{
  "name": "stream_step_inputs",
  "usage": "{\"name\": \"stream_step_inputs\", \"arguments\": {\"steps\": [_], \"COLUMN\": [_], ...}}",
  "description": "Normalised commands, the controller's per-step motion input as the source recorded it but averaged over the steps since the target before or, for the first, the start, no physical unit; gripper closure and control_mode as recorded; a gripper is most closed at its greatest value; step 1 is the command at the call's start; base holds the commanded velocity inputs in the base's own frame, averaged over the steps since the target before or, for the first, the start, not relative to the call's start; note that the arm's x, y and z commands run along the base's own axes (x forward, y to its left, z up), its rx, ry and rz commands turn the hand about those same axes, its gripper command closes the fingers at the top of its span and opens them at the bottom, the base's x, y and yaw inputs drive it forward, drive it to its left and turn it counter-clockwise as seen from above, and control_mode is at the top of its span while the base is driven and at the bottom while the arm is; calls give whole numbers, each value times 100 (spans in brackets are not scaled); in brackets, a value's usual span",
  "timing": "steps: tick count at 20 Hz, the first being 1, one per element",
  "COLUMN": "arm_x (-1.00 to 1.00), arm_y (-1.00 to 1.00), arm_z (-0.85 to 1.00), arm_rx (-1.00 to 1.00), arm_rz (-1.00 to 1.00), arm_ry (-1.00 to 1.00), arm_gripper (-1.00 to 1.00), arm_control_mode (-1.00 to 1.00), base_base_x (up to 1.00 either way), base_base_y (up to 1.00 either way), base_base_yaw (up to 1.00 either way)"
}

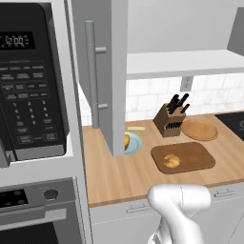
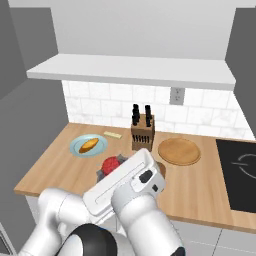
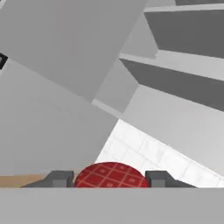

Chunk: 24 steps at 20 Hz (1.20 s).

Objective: From the different types of pastries on the counter, select a croissant and place it on the cutting board. Then retrieve a jar of jam from the cabinet and place it alongside the croissant on the cutting board.

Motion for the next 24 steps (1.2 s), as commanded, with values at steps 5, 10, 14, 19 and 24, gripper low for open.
{"name": "stream_step_inputs", "arguments": {"steps": [5,10,14,19,24], "arm_x": [75,87,93,97,39], "arm_y": [28,10,5,-20,-64], "arm_z": [-98,-65,-58,-21,-25], "arm_rx": [-3,11,14,7,0], "arm_rz": [2,8,2,15,25], "arm_ry": [0,0,0,5,0], "arm_gripper": [100,100,100,100,100], "arm_control_mode": [-100,-100,-100,-100,-100], "base_base_x": [0,0,0,0,0], "base_base_y": [0,0,0,0,0], "base_base_yaw": [0,0,0,0,0]}}
